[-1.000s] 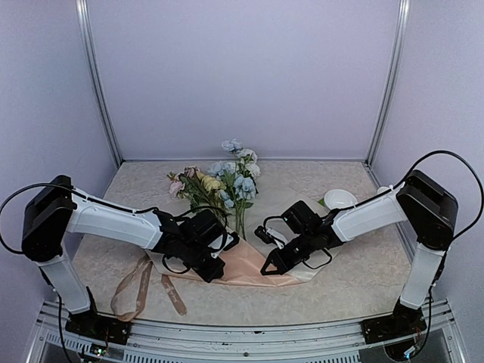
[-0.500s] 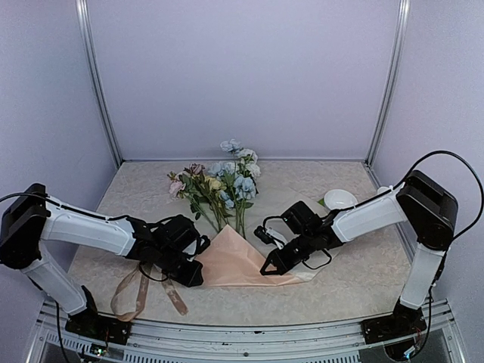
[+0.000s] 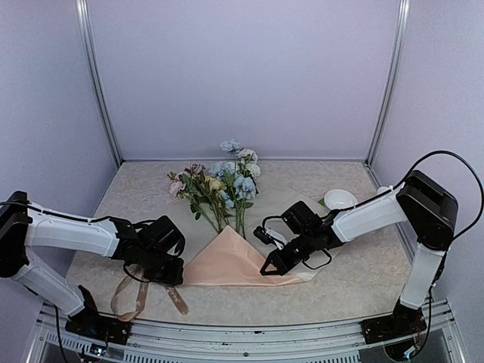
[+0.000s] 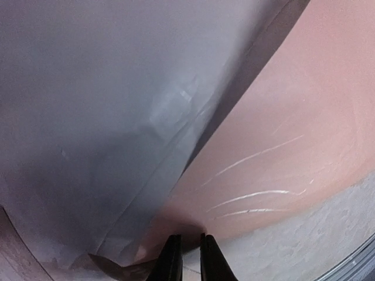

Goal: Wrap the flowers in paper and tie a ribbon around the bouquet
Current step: Press the fold line of the 1/4-folded wrapping paper.

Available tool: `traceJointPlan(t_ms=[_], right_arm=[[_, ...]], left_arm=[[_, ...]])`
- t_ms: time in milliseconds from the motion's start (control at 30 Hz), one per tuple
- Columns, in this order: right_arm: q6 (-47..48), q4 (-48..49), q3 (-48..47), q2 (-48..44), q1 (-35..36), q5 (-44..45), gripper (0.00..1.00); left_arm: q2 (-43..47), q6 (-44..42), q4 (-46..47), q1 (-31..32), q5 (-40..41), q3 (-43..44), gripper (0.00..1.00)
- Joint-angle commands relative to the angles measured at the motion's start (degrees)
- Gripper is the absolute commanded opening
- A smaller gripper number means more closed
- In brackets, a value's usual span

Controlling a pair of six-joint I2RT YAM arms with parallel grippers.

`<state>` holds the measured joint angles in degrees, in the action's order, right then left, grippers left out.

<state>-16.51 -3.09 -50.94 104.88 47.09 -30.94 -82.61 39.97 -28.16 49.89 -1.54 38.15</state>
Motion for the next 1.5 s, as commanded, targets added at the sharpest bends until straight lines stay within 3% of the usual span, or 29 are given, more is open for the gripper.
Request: traceJointPlan(t_ms=[0, 100, 267, 367, 467, 667, 933, 1100, 1200, 1333, 1400, 1467], right_arm=[[1.1, -3.8, 1.9, 0.1, 0.2, 2.8, 0.00], [1.2, -3.8, 2.1, 0.1, 0.2, 2.7, 0.00], [0.8, -4.9, 1.4, 0.7, 0.5, 3.1, 0.00], [0.5, -5.6, 1.0, 0.4, 1.0, 4.3, 0.00], [-0.4, -5.6, 0.8, 0.5, 1.2, 4.9, 0.01], [-2.1, -6.9, 0.0, 0.0, 1.3, 7.1, 0.04], [-3.2, -11.6, -1.9, -2.1, 1.7, 11.9, 0.18], [-3.5, -25.1, -7.2, -5.0, 1.8, 25.5, 0.37], [-5.4, -33.5, -10.9, -9.1, 2.2, 33.7, 0.43], [-7.9, -38.0, -15.6, -12.1, 8.7, 43.0, 0.43], [-6.0, -34.1, -16.3, -10.7, 13.1, 38.6, 0.34], [-5.6, -24.5, -13.7, -8.5, 15.1, 25.8, 0.23]], left_arm=[[2.6, 7.1, -13.9, 1.2, 1.8, -6.0, 0.13], [5.9, 8.8, -15.9, 1.3, 3.4, -5.4, 0.12], [3.5, 6.6, -17.0, 5.9, 10.4, 12.0, 0.11], [-1.0, 2.6, -15.9, 7.1, 10.3, 19.8, 0.10], [-4.2, -1.4, -10.2, 7.5, 7.0, 22.3, 0.11], [-11.2, -5.8, -2.5, 6.3, 2.2, 17.4, 0.11], [-10.4, -5.7, 5.0, 3.5, 0.2, 6.2, 0.11], [-10.1, -5.5, 7.2, 4.3, -3.2, 2.1, 0.09], [-8.4, -5.0, 7.7, 4.4, -3.5, 0.1, 0.09], [-7.2, -5.5, 7.9, 4.4, -3.6, -0.8, 0.10], [-7.2, -5.8, 8.0, 4.4, -3.9, -1.0, 0.10], [-7.3, -6.0, 8.1, 4.5, -4.3, -1.1, 0.10]])
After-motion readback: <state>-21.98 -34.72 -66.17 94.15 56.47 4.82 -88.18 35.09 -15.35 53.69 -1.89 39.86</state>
